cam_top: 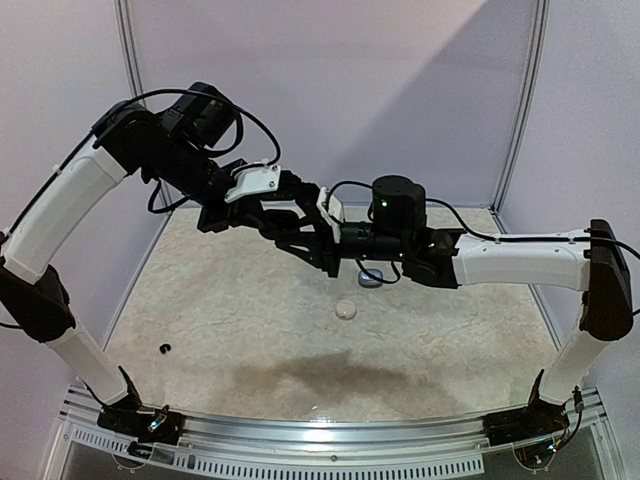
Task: Insert the wireless bluetooth earbuds into the charging case
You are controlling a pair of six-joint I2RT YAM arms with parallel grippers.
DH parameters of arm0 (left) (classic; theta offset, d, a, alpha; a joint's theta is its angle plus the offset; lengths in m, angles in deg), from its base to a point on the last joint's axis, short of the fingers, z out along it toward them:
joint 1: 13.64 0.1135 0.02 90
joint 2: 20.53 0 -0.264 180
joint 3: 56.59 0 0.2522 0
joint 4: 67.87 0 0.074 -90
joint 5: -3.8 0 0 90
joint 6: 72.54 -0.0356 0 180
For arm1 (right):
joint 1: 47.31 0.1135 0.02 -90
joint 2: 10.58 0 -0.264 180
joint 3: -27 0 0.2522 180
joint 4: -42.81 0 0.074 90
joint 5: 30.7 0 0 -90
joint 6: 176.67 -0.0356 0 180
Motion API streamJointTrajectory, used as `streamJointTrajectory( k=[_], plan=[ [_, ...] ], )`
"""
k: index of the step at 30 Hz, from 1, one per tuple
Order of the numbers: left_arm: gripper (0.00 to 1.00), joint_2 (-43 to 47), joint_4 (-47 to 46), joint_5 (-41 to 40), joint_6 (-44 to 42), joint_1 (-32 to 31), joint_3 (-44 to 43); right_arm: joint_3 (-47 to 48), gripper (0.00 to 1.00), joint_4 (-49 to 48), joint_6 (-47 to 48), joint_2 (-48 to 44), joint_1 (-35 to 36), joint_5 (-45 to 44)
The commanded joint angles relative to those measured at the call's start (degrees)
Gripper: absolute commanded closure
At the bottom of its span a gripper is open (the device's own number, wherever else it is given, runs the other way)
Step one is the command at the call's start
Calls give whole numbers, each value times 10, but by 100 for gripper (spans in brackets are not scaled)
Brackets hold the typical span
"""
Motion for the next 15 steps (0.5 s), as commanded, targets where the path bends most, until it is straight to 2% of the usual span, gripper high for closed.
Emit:
streamJointTrajectory(
  k=[1,5,15],
  plan=[
    [93,-20,93,-5,0,1,-19,14,91,-37,2,-10,6,11],
    [79,-19,91,-8,1,2,-36,5,91,-43,-5,-9,4,6],
    [73,3,105,6,4,5,-55,-14,91,-53,-29,-5,-6,3]
  ],
)
